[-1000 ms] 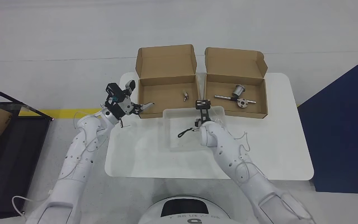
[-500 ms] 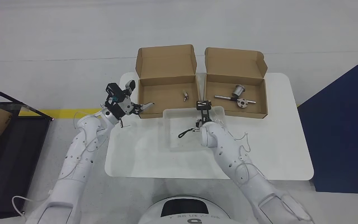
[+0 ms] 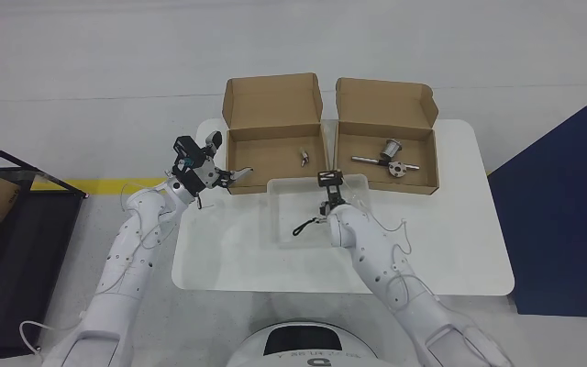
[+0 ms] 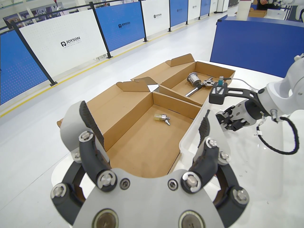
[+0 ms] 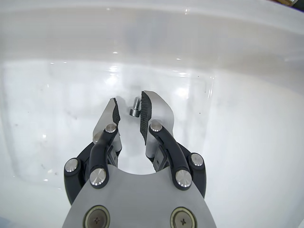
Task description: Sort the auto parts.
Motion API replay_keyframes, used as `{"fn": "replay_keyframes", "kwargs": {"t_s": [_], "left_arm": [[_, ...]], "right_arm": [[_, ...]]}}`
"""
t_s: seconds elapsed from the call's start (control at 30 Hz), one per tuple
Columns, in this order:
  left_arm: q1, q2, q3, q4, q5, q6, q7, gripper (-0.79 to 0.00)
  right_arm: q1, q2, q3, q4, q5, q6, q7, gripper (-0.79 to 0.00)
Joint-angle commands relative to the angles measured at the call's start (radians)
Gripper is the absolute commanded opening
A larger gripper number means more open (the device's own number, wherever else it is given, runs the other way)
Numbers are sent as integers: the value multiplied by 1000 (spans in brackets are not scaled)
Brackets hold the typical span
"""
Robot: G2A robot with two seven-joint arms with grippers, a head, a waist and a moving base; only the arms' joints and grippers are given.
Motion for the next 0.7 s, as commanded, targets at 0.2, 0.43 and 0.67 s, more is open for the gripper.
{"fn": "replay_keyframes", "kwargs": {"t_s": [0.2, 0.43, 0.67], "left_arm": [[0, 0, 0, 0, 0, 0, 0, 0], [0, 0, 0, 0, 0, 0, 0, 0], [0, 0, 0, 0, 0, 0, 0, 0]], "right_arm": [[18, -8, -1, 23, -15, 27, 27, -711], [23, -15, -5, 31, -26, 29, 34, -785], [-29, -5, 21, -48, -42, -12, -2, -785]]}}
